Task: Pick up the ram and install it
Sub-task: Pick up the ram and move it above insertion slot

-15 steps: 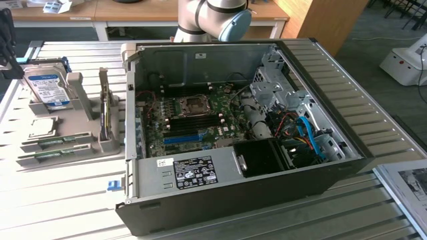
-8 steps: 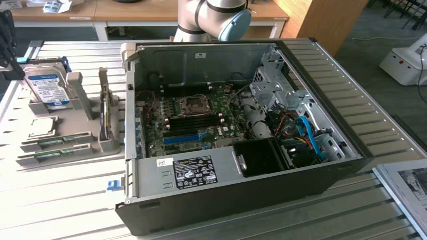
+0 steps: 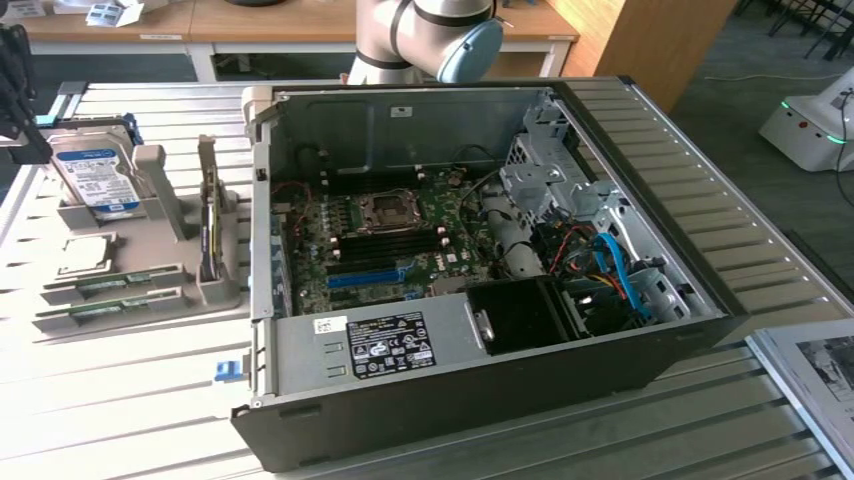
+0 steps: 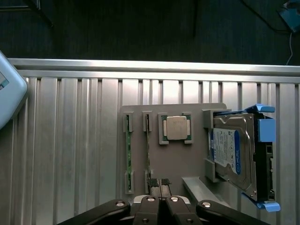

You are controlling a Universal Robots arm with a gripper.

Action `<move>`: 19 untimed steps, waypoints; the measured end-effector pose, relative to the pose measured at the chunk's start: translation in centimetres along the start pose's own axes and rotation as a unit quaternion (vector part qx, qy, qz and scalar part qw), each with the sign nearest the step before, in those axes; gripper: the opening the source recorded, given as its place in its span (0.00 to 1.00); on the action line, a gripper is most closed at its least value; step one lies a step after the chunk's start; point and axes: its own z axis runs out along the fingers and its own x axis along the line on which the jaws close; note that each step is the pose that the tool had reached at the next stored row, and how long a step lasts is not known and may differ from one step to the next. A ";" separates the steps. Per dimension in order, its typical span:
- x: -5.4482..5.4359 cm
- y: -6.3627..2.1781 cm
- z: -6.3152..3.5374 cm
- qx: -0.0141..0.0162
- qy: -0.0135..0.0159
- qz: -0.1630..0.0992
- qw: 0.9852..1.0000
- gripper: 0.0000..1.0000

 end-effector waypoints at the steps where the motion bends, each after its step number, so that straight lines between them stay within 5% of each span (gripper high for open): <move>1: 0.0 0.00 0.05 0.000 0.000 0.000 1.000 0.10; 19: 0.0 -0.01 0.33 0.000 0.000 0.000 1.000 0.10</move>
